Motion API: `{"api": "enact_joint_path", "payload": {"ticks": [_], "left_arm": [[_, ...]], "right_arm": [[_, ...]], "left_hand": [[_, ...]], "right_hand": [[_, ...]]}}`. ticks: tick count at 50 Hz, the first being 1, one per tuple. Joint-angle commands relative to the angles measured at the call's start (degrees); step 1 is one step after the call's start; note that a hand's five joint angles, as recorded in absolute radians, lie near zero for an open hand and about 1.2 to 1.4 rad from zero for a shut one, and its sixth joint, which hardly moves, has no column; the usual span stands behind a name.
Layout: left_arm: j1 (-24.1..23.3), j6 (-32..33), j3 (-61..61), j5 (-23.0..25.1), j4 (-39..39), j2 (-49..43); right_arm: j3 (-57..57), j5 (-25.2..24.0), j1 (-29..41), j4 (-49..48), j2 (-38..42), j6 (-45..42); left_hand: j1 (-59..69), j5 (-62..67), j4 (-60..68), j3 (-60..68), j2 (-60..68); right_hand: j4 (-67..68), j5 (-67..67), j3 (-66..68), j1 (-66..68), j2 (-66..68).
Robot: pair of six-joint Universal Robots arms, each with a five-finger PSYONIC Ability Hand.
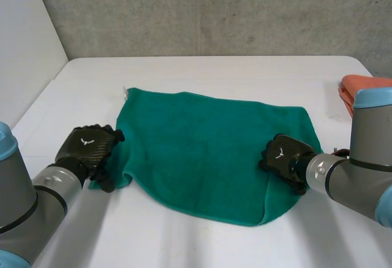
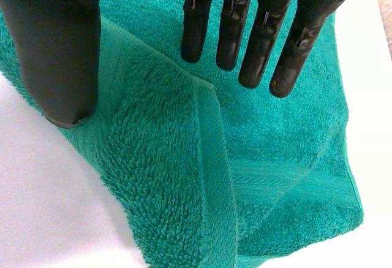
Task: Fold the laundry.
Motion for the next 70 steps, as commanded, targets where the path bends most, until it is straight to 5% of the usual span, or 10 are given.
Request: {"api": "enact_joint_path", "payload": {"ticks": [1, 11, 14, 23, 30, 59, 70], "left_arm": [[-0.1, 0.2, 0.0, 0.0, 0.0, -1.0], [-0.3, 0.1, 0.1, 0.0, 0.0, -1.0], [-0.4, 0.1, 0.1, 0.0, 0.1, -1.0], [-1.4, 0.0, 1.0, 0.0, 0.7, -2.9], [-3.1, -0.1, 2.3, -0.1, 0.9, -6.7], [-7.3, -1.5, 8.8, -3.6, 3.9, -16.0], [-0.8, 10.4, 8.4, -3.1, 4.5, -16.7]], "right_arm": [[-0.2, 0.0, -0.9, -0.4, 1.6, 0.0], [0.0, 0.0, -2.5, -0.5, 1.9, 0.0], [-0.1, -0.1, -3.2, -0.6, 1.7, 0.3], [-2.3, 0.5, -4.6, -6.0, 0.6, 12.7], [-4.7, 7.0, -9.4, -7.1, 0.0, 27.4], [4.8, 4.4, -11.7, -12.1, -2.4, 28.2], [6.1, 3.4, -12.3, -13.1, -2.7, 28.2]], "left_hand": [[1.6, 3.3, 2.8, 2.3, 2.5], [1.6, 3.3, 2.8, 2.3, 2.5], [1.6, 3.3, 2.8, 2.3, 2.5], [1.3, 2.9, 2.5, 2.0, 2.2], [1.3, 2.9, 2.5, 2.0, 2.2], [9.5, 11.2, 10.7, 10.3, 10.4], [5.0, 6.6, 6.2, 5.7, 5.9]], "right_hand": [[14.7, 16.1, 14.8, 19.0, 14.6], [19.6, 21.0, 19.7, 23.9, 19.5], [50.2, 51.6, 50.3, 54.5, 50.1], [50.3, 51.7, 50.4, 54.6, 50.2], [50.3, 51.7, 50.4, 54.6, 50.2], [50.3, 51.7, 50.4, 54.6, 50.2], [50.3, 51.7, 50.4, 54.6, 50.2]]}}
